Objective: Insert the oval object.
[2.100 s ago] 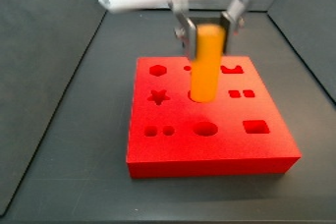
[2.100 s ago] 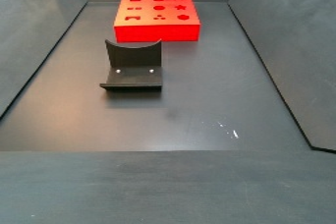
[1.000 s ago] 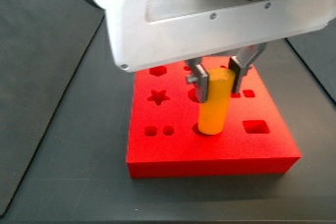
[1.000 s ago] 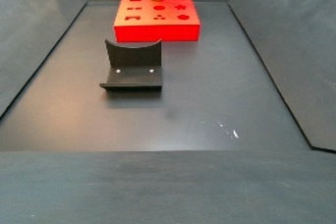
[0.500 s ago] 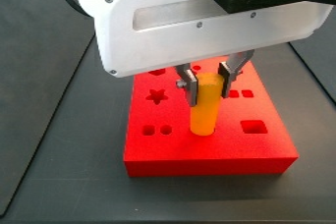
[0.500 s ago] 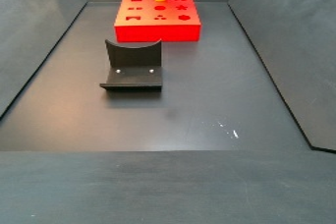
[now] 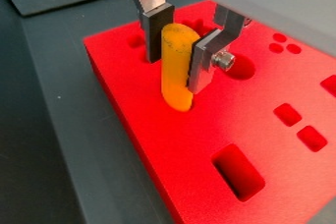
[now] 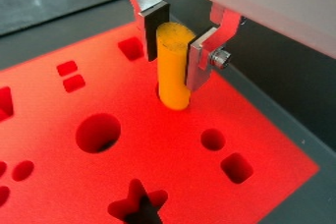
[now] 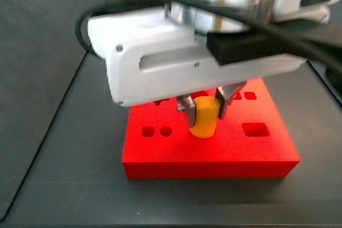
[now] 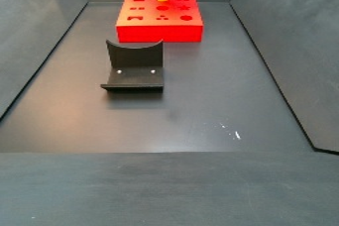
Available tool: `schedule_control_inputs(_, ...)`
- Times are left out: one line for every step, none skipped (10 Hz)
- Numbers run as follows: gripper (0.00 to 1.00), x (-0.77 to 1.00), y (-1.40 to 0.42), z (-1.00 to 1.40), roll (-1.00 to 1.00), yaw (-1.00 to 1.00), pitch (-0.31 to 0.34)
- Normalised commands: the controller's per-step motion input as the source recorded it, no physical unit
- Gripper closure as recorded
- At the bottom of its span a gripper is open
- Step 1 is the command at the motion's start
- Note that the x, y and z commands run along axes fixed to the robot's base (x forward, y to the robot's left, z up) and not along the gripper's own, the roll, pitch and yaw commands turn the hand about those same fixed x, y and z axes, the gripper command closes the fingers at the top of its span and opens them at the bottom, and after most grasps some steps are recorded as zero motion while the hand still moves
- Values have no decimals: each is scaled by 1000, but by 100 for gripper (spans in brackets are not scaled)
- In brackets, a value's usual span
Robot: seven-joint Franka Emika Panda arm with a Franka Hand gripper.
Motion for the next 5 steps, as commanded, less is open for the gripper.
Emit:
schedule_control_inputs(100,-54,0,-1000,113,0,-89)
schedule_control_inputs(100,0,-3,-997,69,0,-131)
schedule_control_inputs(100,0,0,-989,70,0,-124)
schedule_control_inputs(100,23,0,-23,24,0,1)
schedule_control_inputs(100,0,0,0,0,0,0)
